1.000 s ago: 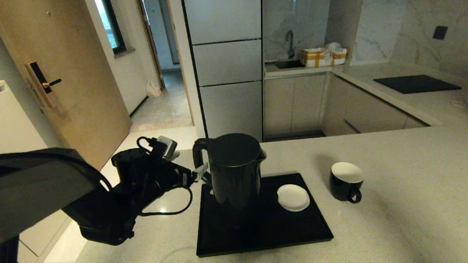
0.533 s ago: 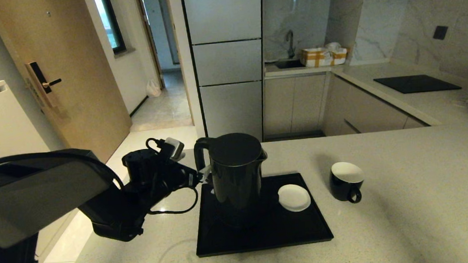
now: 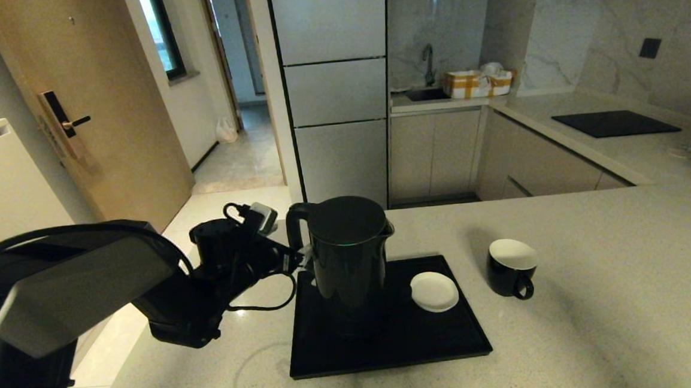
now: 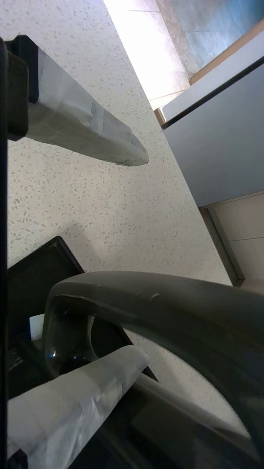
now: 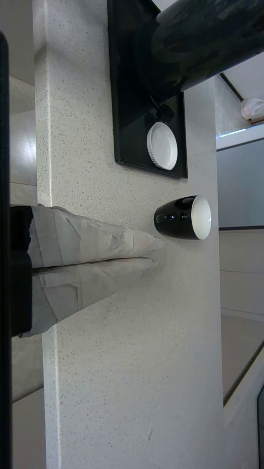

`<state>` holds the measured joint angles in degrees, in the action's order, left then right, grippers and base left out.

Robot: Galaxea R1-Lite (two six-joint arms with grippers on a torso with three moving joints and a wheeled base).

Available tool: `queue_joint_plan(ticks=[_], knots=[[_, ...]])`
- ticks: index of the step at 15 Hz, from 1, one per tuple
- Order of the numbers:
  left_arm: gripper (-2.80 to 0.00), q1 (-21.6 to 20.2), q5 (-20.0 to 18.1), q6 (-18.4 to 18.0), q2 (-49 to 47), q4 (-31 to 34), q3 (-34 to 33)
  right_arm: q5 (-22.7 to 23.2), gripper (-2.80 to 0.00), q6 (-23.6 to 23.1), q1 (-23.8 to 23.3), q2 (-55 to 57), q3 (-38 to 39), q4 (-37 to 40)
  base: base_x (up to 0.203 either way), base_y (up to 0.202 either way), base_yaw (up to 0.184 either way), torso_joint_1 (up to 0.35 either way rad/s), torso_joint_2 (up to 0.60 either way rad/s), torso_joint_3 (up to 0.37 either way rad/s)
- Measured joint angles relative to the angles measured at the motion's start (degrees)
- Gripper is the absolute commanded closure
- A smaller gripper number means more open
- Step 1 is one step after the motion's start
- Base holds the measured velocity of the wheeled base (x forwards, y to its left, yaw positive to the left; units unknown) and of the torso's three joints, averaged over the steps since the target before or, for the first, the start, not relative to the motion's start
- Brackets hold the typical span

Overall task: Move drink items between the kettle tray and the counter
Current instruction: Pick up the kettle

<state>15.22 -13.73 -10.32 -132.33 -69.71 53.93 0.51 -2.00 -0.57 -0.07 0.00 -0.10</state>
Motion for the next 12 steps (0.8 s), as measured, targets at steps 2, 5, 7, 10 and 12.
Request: queue_joint_plan(ticks=[2, 5, 7, 10, 12], knots=[[-2.8, -0.78, -2.45, -1.05, 0.02, 1.24, 0.48, 0.0, 0.0, 0.02, 0.0, 0.0, 0.0, 0.02, 0.0, 0.0, 0.0, 0.0, 0.0, 0.0], [-2.8, -2.16, -5.99, -1.15, 0.21, 1.77, 0.67, 0.0, 0.0, 0.02, 0.02, 0.0, 0.0, 0.02, 0.0, 0.0, 0.0, 0.0, 0.0, 0.0], [-2.8, -2.87, -7.18, -1.14, 0.38, 2.45, 0.96, 0.0, 0.0, 0.0, 0.0, 0.0, 0.0, 0.02, 0.0, 0.0, 0.0, 0.0, 0.0, 0.0], [-2.8, -3.1, -9.18, -1.48, 0.52, 4.43, 2.02, 0.0, 0.0, 0.02, 0.02, 0.0, 0.0, 0.02, 0.0, 0.0, 0.0, 0.0, 0.0, 0.0], [-2.8, -3.19, -9.26, -1.99, 0.13, 4.7, 3.24, 0.0, 0.0, 0.02, 0.02, 0.0, 0.0, 0.02, 0.0, 0.0, 0.0, 0.0, 0.0, 0.0]])
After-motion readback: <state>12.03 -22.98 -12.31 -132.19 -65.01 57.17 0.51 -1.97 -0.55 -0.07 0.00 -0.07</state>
